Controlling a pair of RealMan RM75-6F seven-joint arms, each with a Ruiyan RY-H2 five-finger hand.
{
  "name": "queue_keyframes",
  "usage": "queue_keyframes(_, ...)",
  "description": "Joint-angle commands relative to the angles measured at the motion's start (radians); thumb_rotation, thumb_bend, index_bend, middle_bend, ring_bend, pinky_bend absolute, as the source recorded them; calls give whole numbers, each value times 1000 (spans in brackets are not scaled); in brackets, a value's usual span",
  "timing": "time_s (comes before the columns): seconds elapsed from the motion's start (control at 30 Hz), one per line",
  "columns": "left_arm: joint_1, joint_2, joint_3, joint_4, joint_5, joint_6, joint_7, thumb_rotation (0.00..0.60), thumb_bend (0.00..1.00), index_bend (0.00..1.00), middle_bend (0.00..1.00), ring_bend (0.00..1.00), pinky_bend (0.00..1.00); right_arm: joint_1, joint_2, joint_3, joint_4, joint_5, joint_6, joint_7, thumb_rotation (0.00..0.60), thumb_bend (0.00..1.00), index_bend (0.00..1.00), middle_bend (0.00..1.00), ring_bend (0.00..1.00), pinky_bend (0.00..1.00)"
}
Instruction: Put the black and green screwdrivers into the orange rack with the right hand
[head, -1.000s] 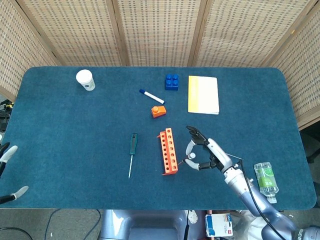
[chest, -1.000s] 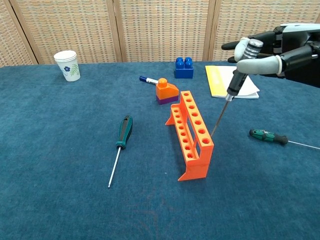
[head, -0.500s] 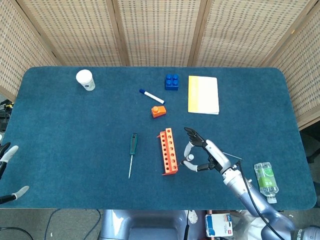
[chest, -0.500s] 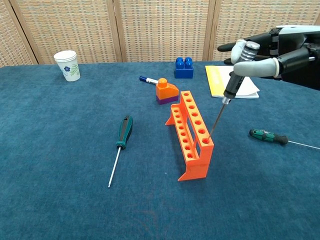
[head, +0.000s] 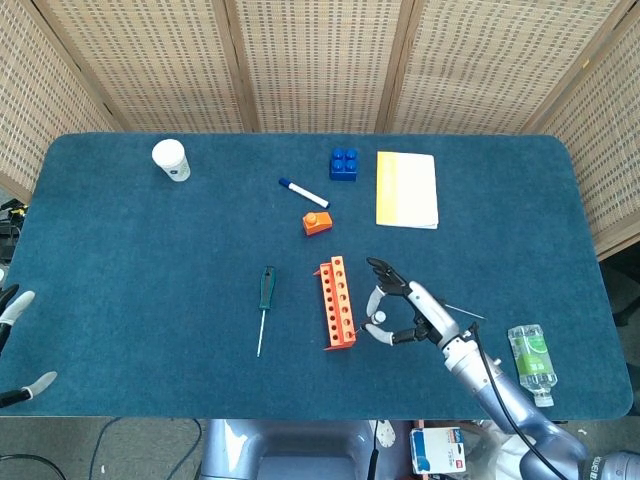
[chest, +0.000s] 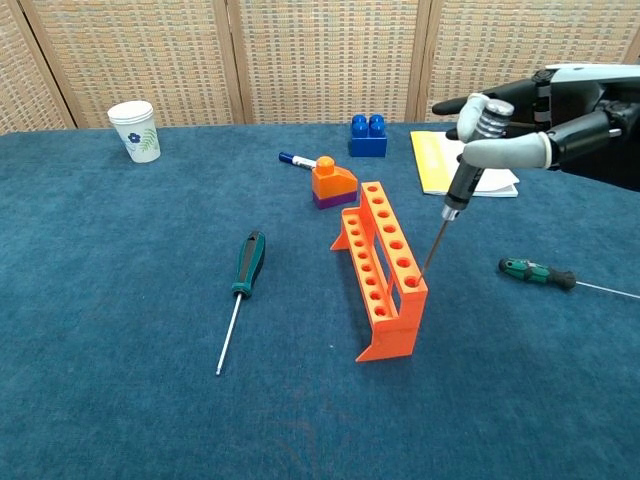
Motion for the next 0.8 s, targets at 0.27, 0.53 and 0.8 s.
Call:
queue_keyframes(0.27,-3,-1,0,-3,-2,-7,6,600,0,0,0,0,0,22,-46,-25,22,11,-2,-146,600,440,627,0,0,46)
queue_keyframes(0.53,-4,6,1,-1,-6,-9,-11,600,0,0,0,0,0,68,-89,-29,43,107,-48,-300,600,440,627,0,0,46)
queue_keyframes(0.8,-8,12,-1,0,-12,-16,-28,600,0,0,0,0,0,90,-112,-17,48,183,-42,-398,600,442,627,0,0,46)
